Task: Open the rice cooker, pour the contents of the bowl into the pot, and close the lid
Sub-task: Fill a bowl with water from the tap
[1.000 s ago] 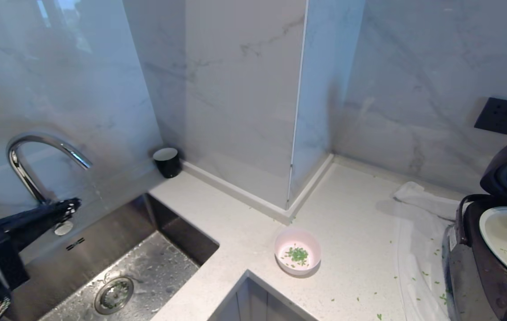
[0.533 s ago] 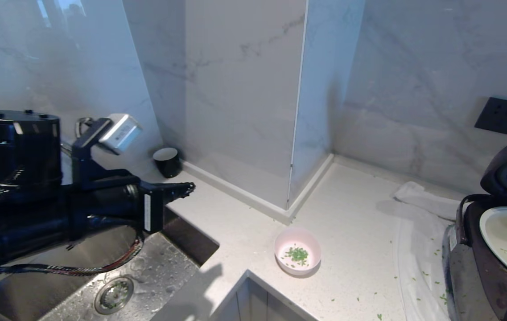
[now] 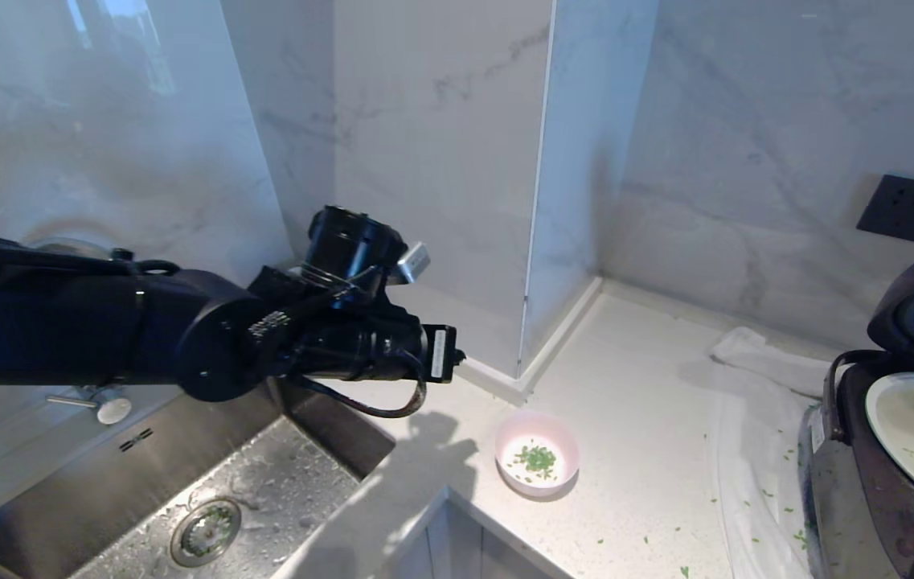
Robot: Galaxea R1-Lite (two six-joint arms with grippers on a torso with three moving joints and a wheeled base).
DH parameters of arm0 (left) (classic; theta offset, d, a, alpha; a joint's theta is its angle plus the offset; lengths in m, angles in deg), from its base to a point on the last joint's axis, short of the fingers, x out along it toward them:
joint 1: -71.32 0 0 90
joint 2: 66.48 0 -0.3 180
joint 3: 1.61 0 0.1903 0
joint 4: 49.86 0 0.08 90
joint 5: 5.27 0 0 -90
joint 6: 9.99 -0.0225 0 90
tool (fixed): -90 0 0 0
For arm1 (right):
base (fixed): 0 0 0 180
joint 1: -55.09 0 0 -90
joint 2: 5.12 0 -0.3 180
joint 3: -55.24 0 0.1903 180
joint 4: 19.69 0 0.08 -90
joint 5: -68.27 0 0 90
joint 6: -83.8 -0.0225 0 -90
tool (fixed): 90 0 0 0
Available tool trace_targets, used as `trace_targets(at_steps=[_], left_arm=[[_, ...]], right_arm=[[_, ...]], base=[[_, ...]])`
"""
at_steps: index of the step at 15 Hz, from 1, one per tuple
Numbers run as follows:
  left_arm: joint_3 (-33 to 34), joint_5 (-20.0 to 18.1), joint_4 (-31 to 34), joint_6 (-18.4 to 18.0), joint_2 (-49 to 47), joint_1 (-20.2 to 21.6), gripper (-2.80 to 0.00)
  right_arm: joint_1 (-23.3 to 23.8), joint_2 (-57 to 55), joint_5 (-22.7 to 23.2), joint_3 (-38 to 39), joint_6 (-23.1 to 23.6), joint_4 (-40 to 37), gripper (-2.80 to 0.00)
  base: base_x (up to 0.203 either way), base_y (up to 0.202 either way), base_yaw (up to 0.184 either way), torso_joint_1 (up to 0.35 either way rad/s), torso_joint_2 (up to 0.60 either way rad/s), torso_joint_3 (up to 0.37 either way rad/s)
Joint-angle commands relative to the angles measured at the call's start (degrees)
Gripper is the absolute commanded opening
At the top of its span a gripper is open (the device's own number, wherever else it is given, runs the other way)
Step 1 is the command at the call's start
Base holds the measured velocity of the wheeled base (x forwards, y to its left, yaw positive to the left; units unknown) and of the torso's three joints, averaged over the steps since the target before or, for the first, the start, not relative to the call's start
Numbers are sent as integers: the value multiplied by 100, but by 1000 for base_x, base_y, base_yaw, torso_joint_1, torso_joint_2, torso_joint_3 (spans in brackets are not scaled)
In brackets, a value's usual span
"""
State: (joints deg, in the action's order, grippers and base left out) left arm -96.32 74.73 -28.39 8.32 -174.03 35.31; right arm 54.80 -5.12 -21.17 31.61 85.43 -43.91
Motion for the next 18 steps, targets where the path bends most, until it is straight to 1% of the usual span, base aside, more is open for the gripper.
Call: trace_targets(at_steps=[1, 4, 6, 7, 9, 14, 15, 18], left_arm=[[-402, -54, 127, 103, -744, -212, -280], [-490, -164, 163, 312, -1085, -567, -280], [-525, -168, 106, 493, -1396, -660, -280], [-596, -169, 84, 576, -1549, -676, 0], [-729, -107, 90, 647, -1653, -671, 0], [-902, 49, 181, 622, -2165, -656, 0], [-949, 154, 189, 615, -2245, -637, 0], [-985, 197, 207, 604, -2354, -651, 0]], right_arm=[[-2, 0, 6, 0, 5, -3, -280], [-6, 0, 2, 0, 5, -3, -280], [3, 0, -3, 0, 5, -3, -280], [1, 0, 6, 0, 5, -3, -280], [3, 0, 6, 0, 5, -3, -280], [-4, 0, 6, 0, 5, -3, -280], [-6, 0, 4, 0, 5, -3, -280], [-6, 0, -3, 0, 5, -3, -280]], base=[[0, 0, 0, 0, 0, 0], [0, 0, 0, 0, 0, 0], [0, 0, 0, 0, 0, 0], [0, 0, 0, 0, 0, 0], [0, 0, 0, 0, 0, 0], [0, 0, 0, 0, 0, 0], [0, 0, 0, 0, 0, 0], [0, 0, 0, 0, 0, 0]])
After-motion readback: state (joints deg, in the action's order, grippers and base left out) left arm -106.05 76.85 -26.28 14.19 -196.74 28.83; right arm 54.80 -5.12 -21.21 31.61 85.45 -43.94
